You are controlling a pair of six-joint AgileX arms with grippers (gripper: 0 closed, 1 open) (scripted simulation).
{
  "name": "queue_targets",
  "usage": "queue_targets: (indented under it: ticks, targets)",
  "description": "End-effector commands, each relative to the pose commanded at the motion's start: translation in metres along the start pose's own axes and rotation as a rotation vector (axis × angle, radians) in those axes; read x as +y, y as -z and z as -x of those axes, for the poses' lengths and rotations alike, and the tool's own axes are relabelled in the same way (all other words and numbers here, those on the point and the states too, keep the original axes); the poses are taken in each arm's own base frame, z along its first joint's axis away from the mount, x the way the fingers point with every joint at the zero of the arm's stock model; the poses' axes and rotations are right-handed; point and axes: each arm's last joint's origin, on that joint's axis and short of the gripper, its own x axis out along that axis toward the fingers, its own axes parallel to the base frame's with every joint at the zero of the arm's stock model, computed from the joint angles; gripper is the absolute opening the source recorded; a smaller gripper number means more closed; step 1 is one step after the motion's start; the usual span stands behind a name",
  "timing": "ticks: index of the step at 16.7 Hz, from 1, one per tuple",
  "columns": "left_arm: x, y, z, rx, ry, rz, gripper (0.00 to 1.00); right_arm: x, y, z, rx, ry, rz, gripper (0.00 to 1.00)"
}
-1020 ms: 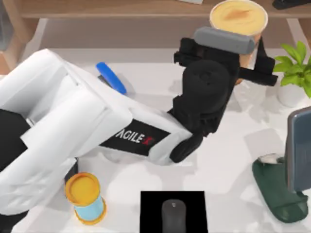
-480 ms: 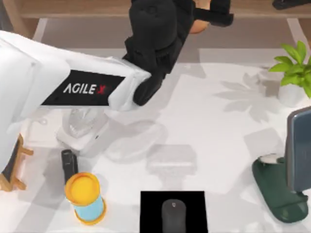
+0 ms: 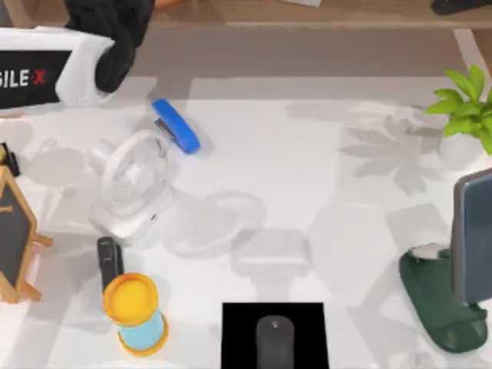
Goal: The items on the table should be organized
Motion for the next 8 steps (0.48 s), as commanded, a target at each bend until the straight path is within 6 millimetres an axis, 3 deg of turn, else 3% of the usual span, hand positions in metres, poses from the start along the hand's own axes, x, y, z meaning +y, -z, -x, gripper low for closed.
queue_targets:
  ticks: [3,8]
  targets:
    - [0.034,0.003,-0.005,0.051,-0.093,-0.025,0.0,0.0,0.0,0.0,0.0,0.0,0.0,1.0]
    - [0.034,0.005,-0.005,0.056,-0.095,-0.028,0.0,0.0,0.0,0.0,0.0,0.0,0.0,1.0]
